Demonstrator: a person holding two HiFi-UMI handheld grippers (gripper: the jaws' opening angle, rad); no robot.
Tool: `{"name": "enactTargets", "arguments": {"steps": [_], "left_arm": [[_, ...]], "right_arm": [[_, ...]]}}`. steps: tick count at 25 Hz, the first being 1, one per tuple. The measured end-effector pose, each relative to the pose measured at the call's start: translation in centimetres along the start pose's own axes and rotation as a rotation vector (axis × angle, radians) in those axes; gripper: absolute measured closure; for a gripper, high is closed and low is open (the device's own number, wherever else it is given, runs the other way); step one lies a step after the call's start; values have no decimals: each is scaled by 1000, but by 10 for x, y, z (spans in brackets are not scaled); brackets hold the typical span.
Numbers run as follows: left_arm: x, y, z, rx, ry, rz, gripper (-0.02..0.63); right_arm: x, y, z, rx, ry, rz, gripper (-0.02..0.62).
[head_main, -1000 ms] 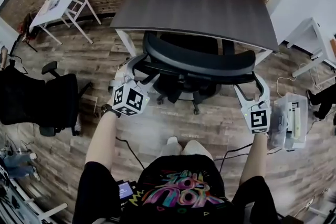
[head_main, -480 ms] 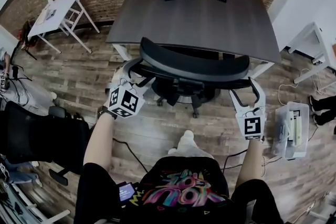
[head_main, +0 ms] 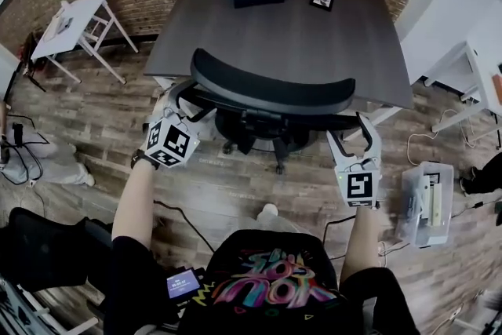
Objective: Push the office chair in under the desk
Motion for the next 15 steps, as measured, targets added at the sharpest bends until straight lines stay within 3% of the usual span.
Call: {"name": "enactTargets", "arguments": {"steps": [15], "left_arm": [[9, 19, 38, -5, -44, 29, 290]], "right_arm": [[11, -12, 32, 27, 10, 9, 281]]}}
Point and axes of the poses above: the fingertips, and each gripper's own axes: z forward along the fingers, y to its left, x out of its underside, the point moved 4 cm from there along -z, backward along the fingers, and after that the axes turned 4 degrees about z, right-handed, at the moved point
